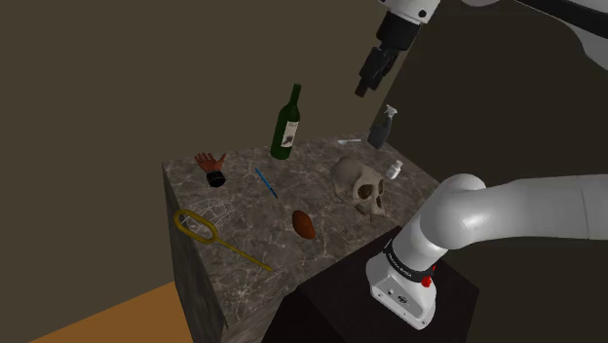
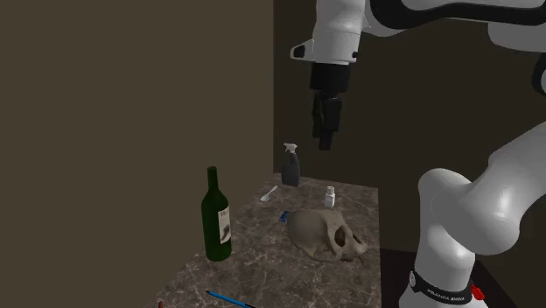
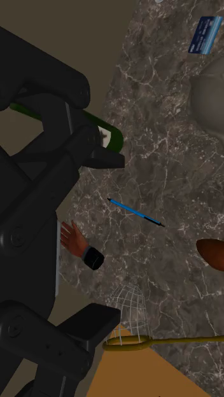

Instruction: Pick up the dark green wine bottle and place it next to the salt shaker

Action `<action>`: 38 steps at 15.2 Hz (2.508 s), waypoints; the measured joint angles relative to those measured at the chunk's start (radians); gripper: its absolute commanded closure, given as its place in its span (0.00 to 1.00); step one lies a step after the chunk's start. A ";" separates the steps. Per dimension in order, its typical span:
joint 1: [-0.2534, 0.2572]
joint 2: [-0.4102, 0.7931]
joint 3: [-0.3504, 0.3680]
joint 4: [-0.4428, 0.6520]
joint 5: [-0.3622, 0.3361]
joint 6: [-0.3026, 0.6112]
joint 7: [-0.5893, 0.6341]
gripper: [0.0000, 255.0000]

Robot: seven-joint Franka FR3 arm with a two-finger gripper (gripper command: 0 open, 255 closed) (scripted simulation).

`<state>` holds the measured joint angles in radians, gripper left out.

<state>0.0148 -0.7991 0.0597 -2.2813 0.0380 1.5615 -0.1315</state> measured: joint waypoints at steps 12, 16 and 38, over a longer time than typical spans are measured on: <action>-0.053 0.315 -0.045 0.096 -0.028 0.223 -0.003 0.00; -0.070 0.459 -0.062 0.168 -0.032 0.297 -0.002 0.00; -0.126 1.010 -0.117 0.539 -0.004 0.484 -0.005 0.00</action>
<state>-0.1115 0.2113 -0.0577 -1.7419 0.0337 2.0451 -0.1362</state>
